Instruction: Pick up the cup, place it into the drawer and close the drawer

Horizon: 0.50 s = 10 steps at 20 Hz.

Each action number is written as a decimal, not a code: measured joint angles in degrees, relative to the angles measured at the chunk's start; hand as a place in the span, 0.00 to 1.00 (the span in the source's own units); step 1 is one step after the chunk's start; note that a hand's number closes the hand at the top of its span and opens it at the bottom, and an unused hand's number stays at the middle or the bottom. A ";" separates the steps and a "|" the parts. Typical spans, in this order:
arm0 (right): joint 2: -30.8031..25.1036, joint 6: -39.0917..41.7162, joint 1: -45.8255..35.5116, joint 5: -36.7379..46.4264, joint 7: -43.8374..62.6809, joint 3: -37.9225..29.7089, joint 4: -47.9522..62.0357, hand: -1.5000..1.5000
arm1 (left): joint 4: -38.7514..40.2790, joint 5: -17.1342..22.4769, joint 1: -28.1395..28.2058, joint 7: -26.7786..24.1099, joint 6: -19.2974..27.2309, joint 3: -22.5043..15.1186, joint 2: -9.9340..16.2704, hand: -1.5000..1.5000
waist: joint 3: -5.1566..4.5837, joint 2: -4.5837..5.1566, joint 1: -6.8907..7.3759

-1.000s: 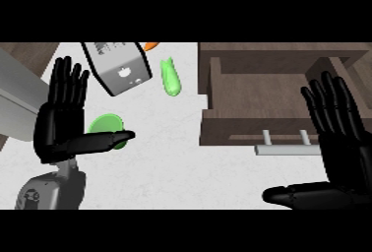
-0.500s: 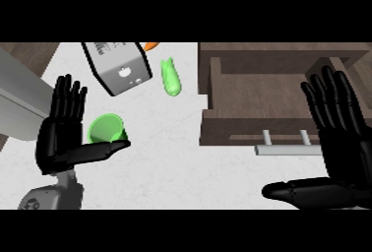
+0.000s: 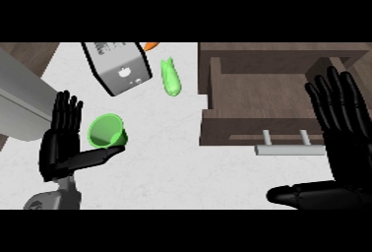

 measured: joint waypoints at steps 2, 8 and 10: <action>-0.52 0.57 0.12 -0.63 0.60 -0.45 -0.55 0.00 | 3.59 0.10 -0.28 -2.66 -0.62 0.55 0.06 0.00 | 0.00 0.01 -0.05; -0.41 1.16 0.19 -0.79 -0.74 -0.82 0.79 0.00 | 12.42 0.70 -1.86 -7.89 -2.41 2.20 1.12 0.00 | 0.00 0.01 -0.06; -0.28 1.08 0.35 -0.86 -0.33 -0.69 0.11 0.00 | 14.03 1.06 -1.27 -9.51 -3.23 2.60 1.52 0.00 | -0.01 0.01 -0.05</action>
